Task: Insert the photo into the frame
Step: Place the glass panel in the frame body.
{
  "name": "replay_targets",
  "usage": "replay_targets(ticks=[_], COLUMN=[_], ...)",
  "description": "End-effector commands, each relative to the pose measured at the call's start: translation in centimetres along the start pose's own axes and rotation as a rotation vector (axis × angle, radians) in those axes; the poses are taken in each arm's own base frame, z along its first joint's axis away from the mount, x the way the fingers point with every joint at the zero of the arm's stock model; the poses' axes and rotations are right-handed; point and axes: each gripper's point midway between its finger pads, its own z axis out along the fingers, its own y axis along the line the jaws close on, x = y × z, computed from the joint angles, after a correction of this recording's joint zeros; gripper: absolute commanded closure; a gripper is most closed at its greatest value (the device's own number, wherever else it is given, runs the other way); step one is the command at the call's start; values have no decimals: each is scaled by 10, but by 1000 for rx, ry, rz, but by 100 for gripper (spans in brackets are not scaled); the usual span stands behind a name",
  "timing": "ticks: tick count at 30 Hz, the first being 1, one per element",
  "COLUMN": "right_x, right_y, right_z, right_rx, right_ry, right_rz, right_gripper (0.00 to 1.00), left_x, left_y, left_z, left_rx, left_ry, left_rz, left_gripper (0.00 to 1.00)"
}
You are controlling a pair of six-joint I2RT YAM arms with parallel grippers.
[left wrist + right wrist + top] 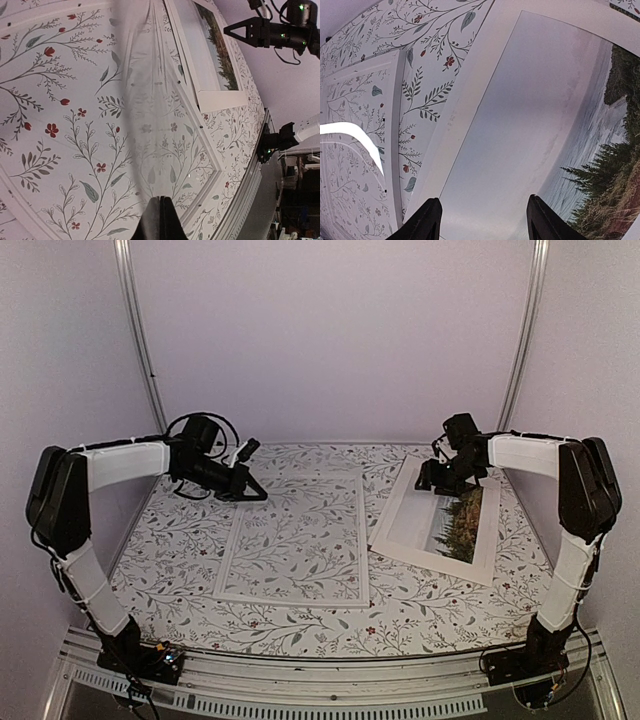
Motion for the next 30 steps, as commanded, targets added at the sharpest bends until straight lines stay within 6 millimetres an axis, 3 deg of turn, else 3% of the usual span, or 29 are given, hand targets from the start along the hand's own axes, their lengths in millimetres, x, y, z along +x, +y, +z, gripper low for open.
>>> replay_targets(ticks=[1, 12, 30], right_x=[4, 8, 13], right_y=[2, 18, 24], right_z=[9, 11, 20], right_rx=[-11, -54, -54], right_ry=[12, 20, 44], right_rz=[-11, -48, -68], right_gripper=[39, 39, 39], left_x=[-6, -7, -8], left_y=[-1, 14, 31], left_z=[6, 14, 23], left_rx=[0, -41, -73], left_ry=[2, 27, 58], left_rz=[15, -33, -85], left_gripper=[100, 100, 100])
